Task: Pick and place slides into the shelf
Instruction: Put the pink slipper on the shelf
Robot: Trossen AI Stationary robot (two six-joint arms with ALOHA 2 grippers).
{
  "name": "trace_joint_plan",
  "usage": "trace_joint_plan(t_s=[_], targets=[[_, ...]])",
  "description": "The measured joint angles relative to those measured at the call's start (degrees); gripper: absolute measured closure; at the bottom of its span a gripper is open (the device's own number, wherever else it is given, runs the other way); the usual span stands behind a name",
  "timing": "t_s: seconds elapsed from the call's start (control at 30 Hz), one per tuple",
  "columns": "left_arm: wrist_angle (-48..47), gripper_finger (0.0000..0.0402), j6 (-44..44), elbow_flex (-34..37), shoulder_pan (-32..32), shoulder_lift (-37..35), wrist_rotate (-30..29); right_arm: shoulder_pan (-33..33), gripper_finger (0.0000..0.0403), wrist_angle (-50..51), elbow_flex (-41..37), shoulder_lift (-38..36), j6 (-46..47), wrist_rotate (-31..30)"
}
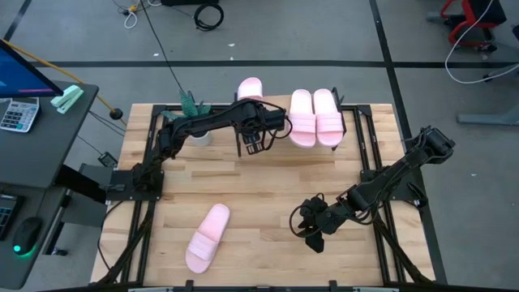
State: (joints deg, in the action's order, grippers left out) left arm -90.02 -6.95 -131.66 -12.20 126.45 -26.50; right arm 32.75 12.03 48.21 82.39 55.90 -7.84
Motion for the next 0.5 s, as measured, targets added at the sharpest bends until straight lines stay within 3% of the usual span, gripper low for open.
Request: trace_joint_plan(t_s=[0.5], targets=[[0.0,0.0206,-2.57,0.0,7.31,0.0,-2.07,-0.02,0.0241,0.15,0.0,0.0,-0.59,-0.02]])
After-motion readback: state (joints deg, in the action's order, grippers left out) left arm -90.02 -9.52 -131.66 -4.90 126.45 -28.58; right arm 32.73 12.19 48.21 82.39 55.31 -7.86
